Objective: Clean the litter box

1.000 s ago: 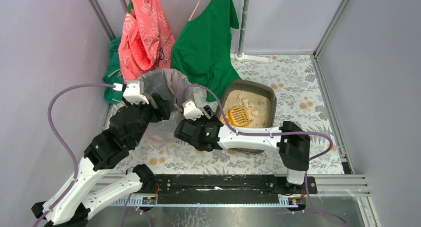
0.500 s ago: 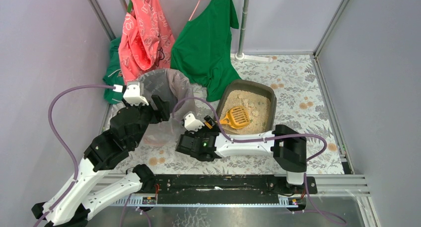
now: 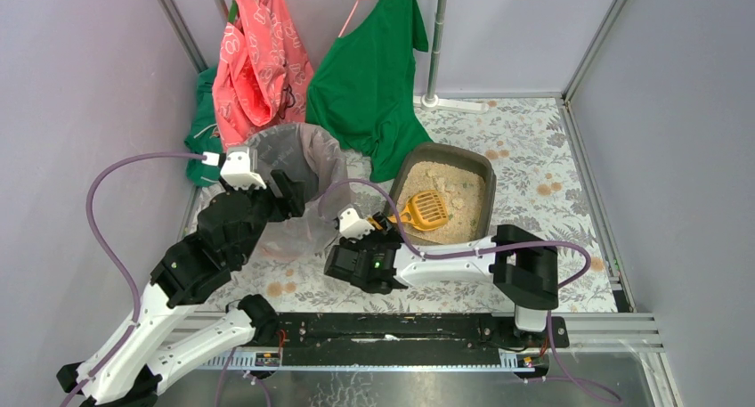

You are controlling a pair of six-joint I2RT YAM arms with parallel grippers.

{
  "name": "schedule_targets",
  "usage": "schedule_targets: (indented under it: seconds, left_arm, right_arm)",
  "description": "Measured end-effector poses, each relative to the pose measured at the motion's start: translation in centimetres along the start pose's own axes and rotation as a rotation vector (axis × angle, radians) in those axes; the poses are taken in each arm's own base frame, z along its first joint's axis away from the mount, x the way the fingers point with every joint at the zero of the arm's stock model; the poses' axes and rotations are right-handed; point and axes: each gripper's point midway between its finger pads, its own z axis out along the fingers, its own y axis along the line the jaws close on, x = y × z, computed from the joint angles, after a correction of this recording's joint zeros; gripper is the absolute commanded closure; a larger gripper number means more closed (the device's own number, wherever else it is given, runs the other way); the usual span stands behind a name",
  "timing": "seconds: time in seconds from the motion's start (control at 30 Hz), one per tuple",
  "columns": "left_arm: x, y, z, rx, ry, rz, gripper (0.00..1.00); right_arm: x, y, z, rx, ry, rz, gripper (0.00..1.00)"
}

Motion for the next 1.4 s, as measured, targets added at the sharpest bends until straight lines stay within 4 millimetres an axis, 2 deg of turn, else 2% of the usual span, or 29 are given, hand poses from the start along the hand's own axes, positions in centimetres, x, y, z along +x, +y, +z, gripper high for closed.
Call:
schedule_targets:
  seconds: [0.2, 0.57, 0.8, 0.97, 1.07, 1.2, 1.4]
  left_arm:
    - [-0.2, 0.1, -0.2, 0.002, -0.007, -0.009, 0.21]
    - [-0.1, 0.0, -0.2, 0.003, -0.006, -0.018, 0.21]
    - [0.1, 0.1, -0.2, 0.001, -0.001, -0.015, 0.21]
    - [0.4, 0.4, -0.4, -0.002, 0.004, -0.012, 0.21]
    - [0.4, 0.5, -0.6, -0.002, 0.003, -0.013, 0.21]
    - [0.5, 0.6, -0.7, -0.003, 0.005, -0.016, 0.21]
    - [1.5, 0.7, -0.4, -0.011, 0.027, -0.009, 0.21]
  right_arm:
    - [1.2, -0.5, 1.3, 0.074, -0.066, -0.016, 0.24]
    - [0.3, -0.7, 1.7, 0.109, -0.158, -0.011, 0.26]
    - [-1.1, -0.4, 1.6, 0.100, -0.195, 0.002, 0.56]
    - [-1.7, -0.7, 1.5, 0.121, -0.199, -0.008, 0.90]
    - [-1.4, -1.9, 1.3, 0.182, -0.189, -0.055, 0.97]
    - [-1.5, -2.7, 1.0, 0.199, -0.182, -0.078, 0.97]
    - [-3.3, -5.2, -0.6, 0.203, -0.207, -0.034, 0.97]
